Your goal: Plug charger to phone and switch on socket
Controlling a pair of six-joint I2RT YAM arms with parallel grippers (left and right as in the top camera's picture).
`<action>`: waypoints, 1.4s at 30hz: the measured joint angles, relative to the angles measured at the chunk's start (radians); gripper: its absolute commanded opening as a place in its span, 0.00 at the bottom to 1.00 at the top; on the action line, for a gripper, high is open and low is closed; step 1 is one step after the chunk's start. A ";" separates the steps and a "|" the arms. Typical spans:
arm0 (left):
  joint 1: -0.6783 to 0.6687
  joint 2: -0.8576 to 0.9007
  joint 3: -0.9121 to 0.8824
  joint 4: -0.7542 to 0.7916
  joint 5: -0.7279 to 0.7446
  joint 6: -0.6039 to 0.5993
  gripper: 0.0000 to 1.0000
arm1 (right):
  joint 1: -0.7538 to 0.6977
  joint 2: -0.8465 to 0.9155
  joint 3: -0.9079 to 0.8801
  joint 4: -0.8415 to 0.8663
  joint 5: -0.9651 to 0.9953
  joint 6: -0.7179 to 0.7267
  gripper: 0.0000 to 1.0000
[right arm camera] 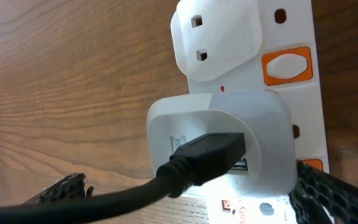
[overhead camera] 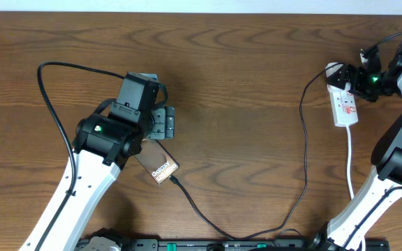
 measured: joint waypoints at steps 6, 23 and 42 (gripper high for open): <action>0.000 0.000 0.000 0.000 0.000 0.000 0.88 | 0.000 0.006 0.005 -0.008 -0.003 0.003 0.99; 0.000 0.000 0.000 0.000 0.000 0.000 0.88 | 0.000 0.005 0.038 -0.109 0.092 0.130 0.99; 0.000 0.000 0.000 0.000 0.000 0.000 0.88 | 0.015 -0.454 0.047 -0.309 0.313 0.352 0.99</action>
